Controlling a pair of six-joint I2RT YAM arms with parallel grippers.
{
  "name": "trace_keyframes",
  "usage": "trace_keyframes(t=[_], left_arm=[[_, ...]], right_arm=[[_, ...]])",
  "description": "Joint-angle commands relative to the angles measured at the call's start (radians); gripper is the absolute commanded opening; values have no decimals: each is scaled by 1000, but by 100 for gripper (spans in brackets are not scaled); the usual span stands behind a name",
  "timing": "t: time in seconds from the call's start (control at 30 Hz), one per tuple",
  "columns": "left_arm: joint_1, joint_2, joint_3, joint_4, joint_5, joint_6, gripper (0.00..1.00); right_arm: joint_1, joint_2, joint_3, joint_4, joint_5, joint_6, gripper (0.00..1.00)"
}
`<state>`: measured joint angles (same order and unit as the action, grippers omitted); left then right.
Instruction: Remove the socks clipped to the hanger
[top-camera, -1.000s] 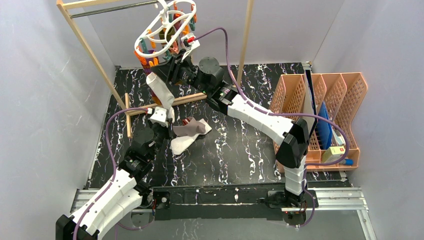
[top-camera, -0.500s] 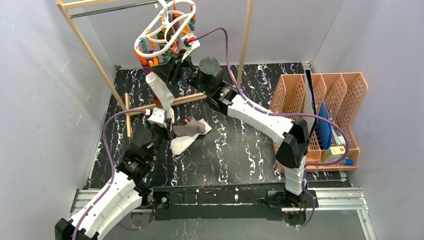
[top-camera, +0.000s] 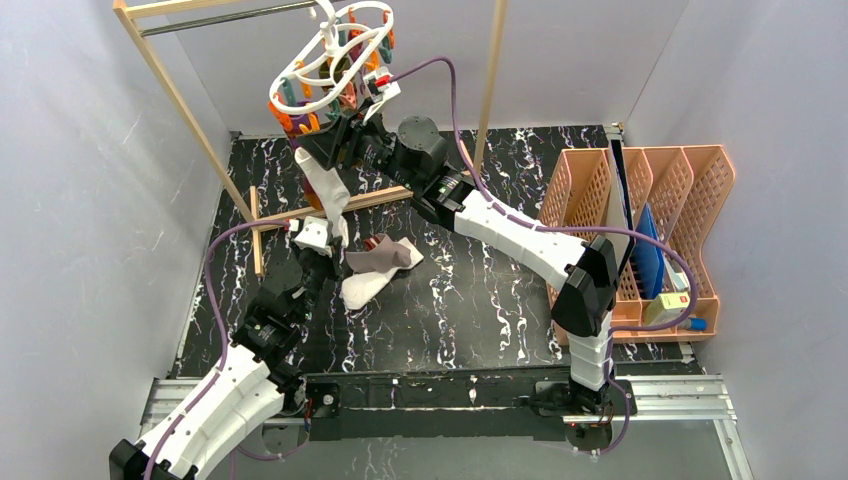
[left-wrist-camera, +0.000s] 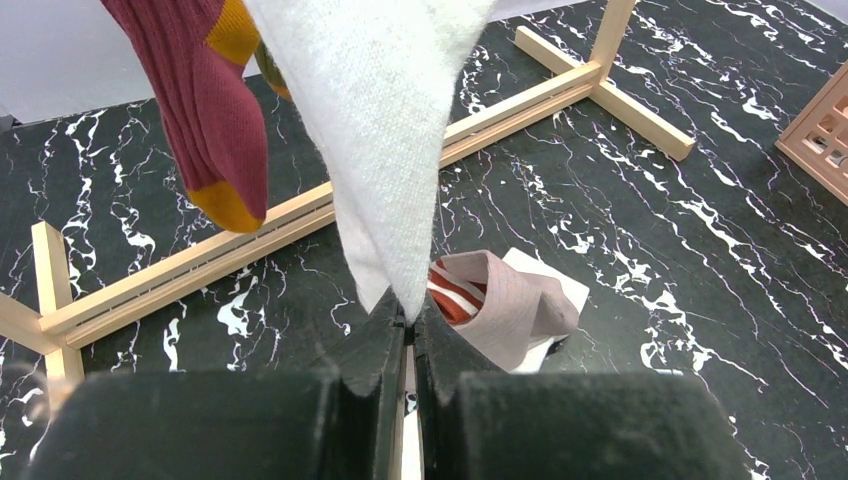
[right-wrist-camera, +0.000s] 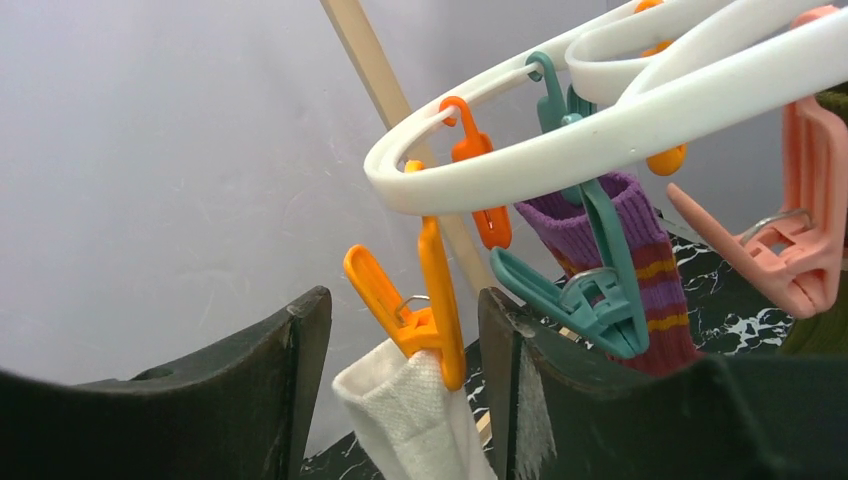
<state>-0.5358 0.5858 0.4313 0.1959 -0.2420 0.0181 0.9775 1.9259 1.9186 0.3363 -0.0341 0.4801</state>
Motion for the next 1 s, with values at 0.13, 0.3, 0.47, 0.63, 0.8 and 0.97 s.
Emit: trace_keyframes(t=[0.13,0.3,0.47,0.63,0.8,0.97], left_arm=[[2,1,-10,-13,10,-3,0],[3,0,-10,-13,11,-3,0],[2,2,-11,-13,13,-3,0],[2,5,-11,-10,16,-3,0],[2,5,-11,-12,16,-3,0],[2,5,-11,-10,15,-1,0]], right_arm=[[6,-22,26,59,5,5,68],[6,-23,24,71,14,1,68],[6,-49,-24,128,29,-4,68],[9,-74,-79,183,76,-14,69],[13,-71,-79,203,83,-16,67],[16,-64,-72,221,83,-18,65]])
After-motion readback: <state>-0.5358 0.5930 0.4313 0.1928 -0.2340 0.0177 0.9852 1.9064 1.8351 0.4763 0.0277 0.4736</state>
